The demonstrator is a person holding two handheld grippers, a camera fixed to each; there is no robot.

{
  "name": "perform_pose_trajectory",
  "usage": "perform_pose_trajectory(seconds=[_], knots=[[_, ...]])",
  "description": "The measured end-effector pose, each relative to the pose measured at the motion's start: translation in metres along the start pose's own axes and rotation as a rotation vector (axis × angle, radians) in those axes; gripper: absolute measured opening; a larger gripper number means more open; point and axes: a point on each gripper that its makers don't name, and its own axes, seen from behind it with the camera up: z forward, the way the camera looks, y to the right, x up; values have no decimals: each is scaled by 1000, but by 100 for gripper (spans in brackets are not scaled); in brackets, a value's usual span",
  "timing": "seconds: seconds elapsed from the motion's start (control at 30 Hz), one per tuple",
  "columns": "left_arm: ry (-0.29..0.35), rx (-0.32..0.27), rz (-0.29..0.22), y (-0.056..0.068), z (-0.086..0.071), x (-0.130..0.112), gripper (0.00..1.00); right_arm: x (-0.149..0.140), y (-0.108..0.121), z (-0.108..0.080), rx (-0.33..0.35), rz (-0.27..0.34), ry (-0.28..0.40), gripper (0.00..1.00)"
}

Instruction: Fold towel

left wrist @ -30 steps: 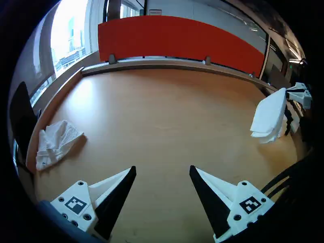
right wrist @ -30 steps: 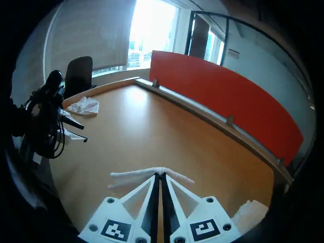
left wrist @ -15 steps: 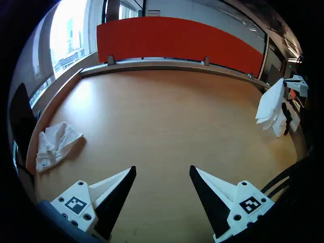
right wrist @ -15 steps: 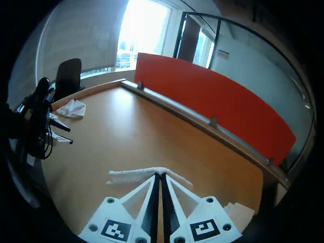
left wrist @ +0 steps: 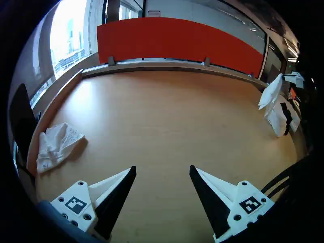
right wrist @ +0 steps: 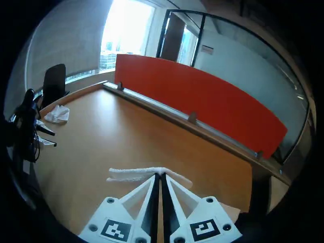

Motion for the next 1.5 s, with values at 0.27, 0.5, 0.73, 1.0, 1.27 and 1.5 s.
perform_pose_trajectory(seconds=[0.27,0.5,0.73,1.0,1.27,1.5], knots=[[1,3,2,-2,-1,3,98,1,40,-2,-48,14,-11,4],[0,5,3,-3,-1,3,98,0,75,-3,-90,8,-34,4],[-2,8,8,-4,-1,4,98,1,108,-4,-134,25,-44,4],[-4,12,9,-4,1,5,98,-4,143,-8,-177,57,-55,4],[-4,14,17,-1,2,9,98,0,170,-12,-205,77,-52,4],[-1,14,20,3,3,14,98,4,184,-15,-215,90,-46,4]])
